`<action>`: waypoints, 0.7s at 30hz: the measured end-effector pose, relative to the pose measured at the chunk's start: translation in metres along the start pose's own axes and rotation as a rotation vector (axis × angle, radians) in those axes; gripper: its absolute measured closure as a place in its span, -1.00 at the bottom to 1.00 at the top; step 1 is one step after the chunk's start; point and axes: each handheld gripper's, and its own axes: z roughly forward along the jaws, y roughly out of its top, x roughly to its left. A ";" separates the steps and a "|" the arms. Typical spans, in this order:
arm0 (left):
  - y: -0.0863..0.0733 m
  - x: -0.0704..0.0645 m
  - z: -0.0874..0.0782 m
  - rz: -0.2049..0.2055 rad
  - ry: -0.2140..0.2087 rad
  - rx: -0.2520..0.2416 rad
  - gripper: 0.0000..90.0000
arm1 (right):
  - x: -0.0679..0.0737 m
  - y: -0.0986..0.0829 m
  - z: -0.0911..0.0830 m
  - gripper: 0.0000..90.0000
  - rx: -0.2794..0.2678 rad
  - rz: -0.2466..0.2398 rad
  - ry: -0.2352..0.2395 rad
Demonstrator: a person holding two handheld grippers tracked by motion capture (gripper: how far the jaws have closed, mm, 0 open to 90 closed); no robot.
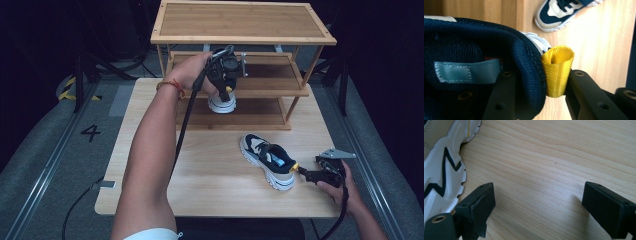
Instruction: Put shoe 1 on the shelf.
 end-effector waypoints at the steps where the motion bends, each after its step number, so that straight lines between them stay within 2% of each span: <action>1: 0.000 0.000 0.000 0.000 0.000 0.000 0.52 | 0.000 0.000 0.000 -0.74 0.000 0.000 0.000; 3: -0.003 0.004 -0.004 -0.022 0.045 -0.038 0.45 | 0.000 0.000 0.000 -0.74 0.000 -0.002 0.002; 4: -0.003 0.004 -0.004 -0.022 0.045 -0.038 0.37 | 0.000 0.000 0.000 -0.74 0.000 -0.003 0.003; 6: -0.006 0.004 -0.007 -0.061 0.101 -0.083 0.30 | 0.000 0.000 0.000 -0.74 0.000 -0.003 0.003; 7: -0.007 0.003 -0.008 -0.077 0.117 -0.097 0.23 | 0.000 0.000 0.000 -0.74 0.000 -0.003 0.003; 8: -0.011 0.001 -0.009 -0.091 0.134 -0.132 0.17 | 0.000 0.000 0.000 -0.74 0.000 -0.003 0.003; 10: -0.015 -0.003 -0.007 -0.087 0.183 -0.169 0.13 | 0.000 0.000 0.000 -0.74 0.000 -0.003 0.003; 12: -0.016 -0.005 -0.006 -0.098 0.193 -0.185 0.03 | 0.000 0.000 0.000 -0.74 0.000 -0.002 0.003; 13: -0.019 -0.010 -0.005 -0.113 0.229 -0.216 -0.05 | 0.000 0.000 0.000 -0.74 0.000 -0.002 0.002; 15: -0.022 -0.016 -0.005 -0.142 0.277 -0.233 -0.22 | 0.000 0.000 0.000 -0.74 0.000 -0.002 0.002; 16: -0.025 -0.019 -0.006 -0.167 0.297 -0.263 -0.29 | 0.000 0.000 0.000 -0.74 0.000 -0.002 0.002; 18: -0.031 -0.024 -0.009 -0.210 0.325 -0.313 -0.40 | 0.000 0.000 0.000 -0.74 0.000 -0.002 0.002; 19: -0.031 -0.024 -0.009 -0.210 0.325 -0.313 -0.46 | 0.000 0.000 0.000 -0.74 0.001 0.000 0.002; 20: -0.040 -0.031 -0.012 -0.255 0.359 -0.369 -0.51 | 0.000 0.000 0.000 -0.74 0.000 0.000 0.003; 21: -0.043 -0.034 -0.012 -0.268 0.367 -0.378 -0.51 | 0.000 0.000 0.000 -0.74 -0.001 -0.003 0.002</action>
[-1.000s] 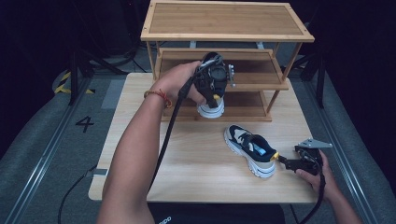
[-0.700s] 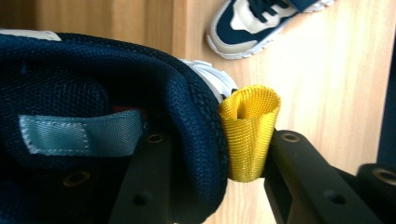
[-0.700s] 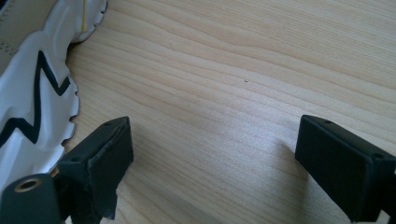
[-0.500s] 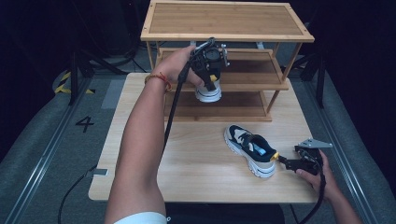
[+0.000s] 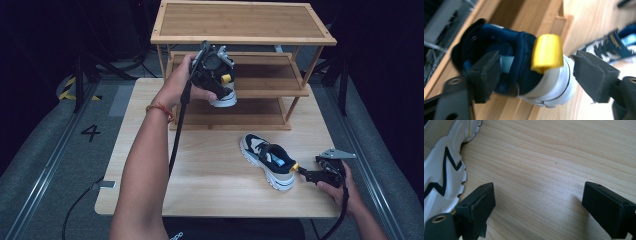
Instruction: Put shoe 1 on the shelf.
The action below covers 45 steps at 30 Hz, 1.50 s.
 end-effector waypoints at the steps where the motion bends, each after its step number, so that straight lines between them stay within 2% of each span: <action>1: -0.003 -0.002 -0.002 -0.009 0.025 -0.002 -0.52 | 0.000 0.000 0.000 -0.74 0.000 0.000 0.000; 3: -0.011 -0.006 -0.007 -0.037 0.052 -0.011 -0.58 | 0.000 0.000 0.000 -0.74 -0.001 0.003 0.001; 6: -0.022 -0.009 -0.013 -0.113 0.085 -0.037 -0.54 | 0.000 0.000 0.000 -0.74 -0.002 0.003 0.001; 7: -0.026 -0.009 -0.015 -0.150 0.083 -0.060 -0.53 | 0.000 0.000 0.000 -0.74 -0.002 0.004 0.001; 8: -0.026 -0.009 -0.015 -0.150 0.083 -0.060 -0.53 | 0.000 0.000 0.000 -0.74 -0.002 0.004 0.001; 9: -0.032 -0.012 -0.017 -0.212 0.076 -0.118 -0.52 | 0.000 0.000 0.000 -0.74 -0.001 0.004 0.002; 10: -0.034 -0.014 -0.017 -0.230 0.068 -0.130 -0.52 | 0.000 0.000 0.000 -0.74 -0.002 0.004 0.001; 11: -0.034 -0.014 -0.017 -0.230 0.068 -0.130 -0.55 | 0.000 0.000 0.000 -0.74 -0.002 0.004 0.001; 13: -0.037 -0.020 -0.009 -0.247 0.086 -0.130 -0.59 | 0.000 0.000 0.000 -0.74 -0.002 0.004 0.001; 15: -0.040 -0.023 0.001 -0.282 0.075 -0.130 -0.60 | 0.000 0.000 0.000 -0.74 -0.002 0.004 0.001; 17: -0.042 -0.025 0.009 -0.309 0.086 -0.138 -0.62 | 0.000 0.000 0.000 -0.75 -0.001 0.001 0.001; 18: -0.043 -0.024 0.013 -0.323 0.074 -0.142 -0.64 | 0.000 0.001 0.001 -0.75 0.001 0.000 0.000; 20: -0.045 -0.024 0.021 -0.345 0.100 -0.134 -0.66 | 0.000 0.000 0.001 -0.75 0.000 0.000 0.000; 22: -0.048 -0.020 0.028 -0.386 0.099 -0.175 -0.66 | 0.000 0.000 0.001 -0.75 0.000 0.000 -0.001; 25: -0.048 -0.016 0.034 -0.393 0.087 -0.194 -0.73 | 0.000 0.001 0.001 -0.75 0.000 0.001 0.000; 28: -0.047 -0.014 0.037 -0.395 0.092 -0.200 -0.74 | 0.000 0.001 0.001 -0.75 0.000 0.001 0.000; 29: -0.046 -0.010 0.042 -0.397 0.094 -0.216 -0.74 | 0.000 0.001 0.001 -0.75 0.000 0.000 -0.001; 33: -0.043 -0.004 0.046 -0.394 0.109 -0.200 -0.67 | 0.000 0.000 0.000 -0.74 0.000 0.000 0.000; 34: -0.040 0.000 0.049 -0.388 0.134 -0.186 -0.60 | 0.001 0.000 0.000 -0.74 -0.001 0.000 0.001; 37: -0.038 0.005 0.052 -0.399 0.156 -0.165 -0.46 | 0.001 0.000 0.000 -0.74 -0.001 0.000 0.000; 38: -0.037 0.008 0.056 -0.426 0.159 -0.170 -0.45 | 0.001 0.000 0.000 -0.74 -0.003 0.004 0.001; 42: -0.036 0.010 0.063 -0.426 0.150 -0.163 -0.48 | 0.001 0.000 0.000 -0.74 -0.002 0.001 0.000; 44: -0.033 0.011 0.067 -0.438 0.163 -0.172 -0.51 | 0.001 0.000 0.000 -0.74 -0.002 0.001 0.000; 45: -0.031 0.012 0.069 -0.439 0.167 -0.162 -0.51 | 0.001 0.000 0.000 -0.74 -0.002 0.001 0.000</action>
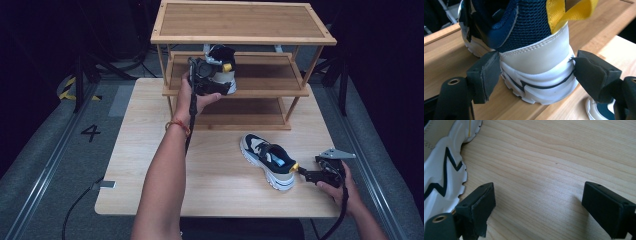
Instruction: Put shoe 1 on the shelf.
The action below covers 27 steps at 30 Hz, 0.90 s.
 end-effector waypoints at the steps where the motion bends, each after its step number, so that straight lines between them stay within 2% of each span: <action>1: 0.001 0.001 0.002 0.004 0.000 0.003 -0.51 | 0.000 0.000 0.000 -0.74 0.000 0.000 0.000; 3: 0.004 0.006 0.004 0.005 -0.004 0.017 -0.52 | 0.000 0.000 0.000 -0.74 0.000 0.000 0.000; 4: 0.004 0.009 0.006 -0.008 -0.016 0.002 -0.54 | 0.000 0.000 0.000 -0.74 0.000 0.001 0.001; 7: 0.003 0.010 0.006 -0.013 -0.023 0.011 -0.55 | 0.000 0.000 0.000 -0.74 0.000 0.000 0.003; 8: 0.002 0.007 0.002 0.012 -0.019 0.010 -0.55 | 0.000 0.000 -0.001 -0.74 0.001 -0.002 0.004; 11: -0.001 0.004 -0.006 0.055 -0.047 -0.002 -0.59 | 0.000 0.000 -0.001 -0.74 0.001 -0.002 0.004; 14: -0.007 -0.004 -0.017 0.076 -0.061 -0.015 -0.60 | 0.000 0.000 -0.001 -0.74 0.001 -0.002 0.004; 17: -0.016 -0.011 -0.029 0.120 -0.063 -0.003 -0.60 | 0.000 -0.001 -0.001 -0.74 0.002 0.000 0.000; 19: -0.021 -0.015 -0.037 0.129 -0.075 0.002 -0.60 | 0.000 -0.001 -0.001 -0.74 0.002 0.001 -0.001; 22: -0.034 -0.023 -0.054 0.170 -0.093 -0.006 -0.60 | 0.001 -0.001 -0.001 -0.74 0.002 0.002 -0.002; 23: -0.034 -0.023 -0.054 0.170 -0.093 -0.006 -0.61 | 0.001 -0.001 -0.001 -0.74 0.002 0.002 -0.002; 27: -0.060 -0.037 -0.068 0.226 -0.136 0.022 -0.61 | 0.000 -0.001 -0.001 -0.74 0.002 0.002 -0.001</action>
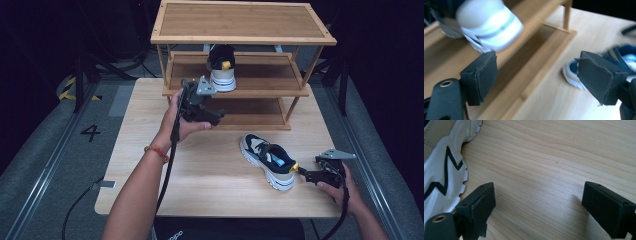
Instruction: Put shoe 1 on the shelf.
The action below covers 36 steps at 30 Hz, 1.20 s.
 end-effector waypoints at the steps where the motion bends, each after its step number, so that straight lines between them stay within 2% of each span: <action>1: -0.006 -0.004 -0.002 0.021 -0.014 0.016 -0.60 | 0.000 0.000 0.000 -0.74 0.000 0.000 0.000; 3: -0.021 -0.013 -0.003 0.046 -0.023 0.037 -0.60 | 0.000 0.000 0.000 -0.74 0.000 -0.002 0.002; 6: -0.047 -0.024 -0.006 0.049 -0.052 0.054 -0.59 | -0.001 0.000 0.000 -0.73 0.003 -0.011 0.010; 8: -0.067 -0.031 -0.007 0.053 -0.060 0.080 -0.59 | -0.002 0.000 -0.002 -0.73 0.014 -0.036 0.028; 9: -0.067 -0.031 -0.007 0.053 -0.060 0.080 -0.59 | -0.002 0.000 -0.002 -0.73 0.014 -0.036 0.028; 10: -0.080 -0.034 -0.008 0.067 -0.056 0.099 -0.59 | -0.003 0.000 -0.003 -0.73 0.019 -0.042 0.041; 12: -0.109 -0.040 -0.011 0.061 -0.037 0.137 -0.55 | -0.003 0.000 -0.007 -0.65 0.042 -0.054 0.050; 13: -0.119 -0.042 -0.012 0.061 -0.041 0.156 -0.56 | -0.003 0.001 -0.007 -0.64 0.046 -0.069 0.048; 15: -0.138 -0.044 -0.015 0.040 -0.035 0.171 -0.55 | 0.000 0.002 -0.011 -0.52 0.060 -0.113 0.039; 16: -0.138 -0.044 -0.015 0.040 -0.035 0.171 -0.56 | 0.000 0.002 -0.011 -0.52 0.060 -0.113 0.039; 17: -0.150 -0.044 -0.018 0.009 -0.040 0.172 -0.56 | 0.002 0.003 -0.013 -0.51 0.063 -0.119 0.050; 20: -0.177 -0.047 -0.025 -0.032 -0.040 0.178 -0.57 | 0.011 0.008 -0.024 -0.52 0.064 -0.185 0.100; 22: -0.188 -0.049 -0.027 -0.037 -0.041 0.195 -0.55 | 0.016 0.011 -0.030 -0.49 0.047 -0.210 0.120; 24: -0.202 -0.053 -0.028 -0.055 -0.060 0.198 -0.54 | 0.022 0.014 -0.035 -0.46 0.038 -0.228 0.146; 26: -0.211 -0.055 -0.027 -0.047 -0.069 0.214 -0.54 | 0.029 0.015 -0.037 -0.45 0.026 -0.257 0.171; 28: -0.219 -0.056 -0.026 -0.056 -0.083 0.222 -0.54 | 0.038 0.016 -0.036 -0.44 0.028 -0.290 0.197; 30: -0.224 -0.055 -0.024 -0.065 -0.087 0.228 -0.55 | 0.044 0.017 -0.036 -0.42 0.028 -0.308 0.225; 32: -0.226 -0.054 -0.024 -0.066 -0.094 0.229 -0.55 | 0.051 0.016 -0.037 -0.36 0.032 -0.324 0.287; 33: -0.226 -0.054 -0.024 -0.066 -0.094 0.229 -0.55 | 0.051 0.016 -0.037 -0.36 0.032 -0.324 0.287; 35: -0.229 -0.055 -0.022 -0.080 -0.098 0.218 -0.55 | 0.060 0.014 -0.037 -0.34 0.034 -0.352 0.292; 36: -0.231 -0.055 -0.021 -0.077 -0.097 0.223 -0.55 | 0.064 0.014 -0.036 -0.26 0.039 -0.363 0.308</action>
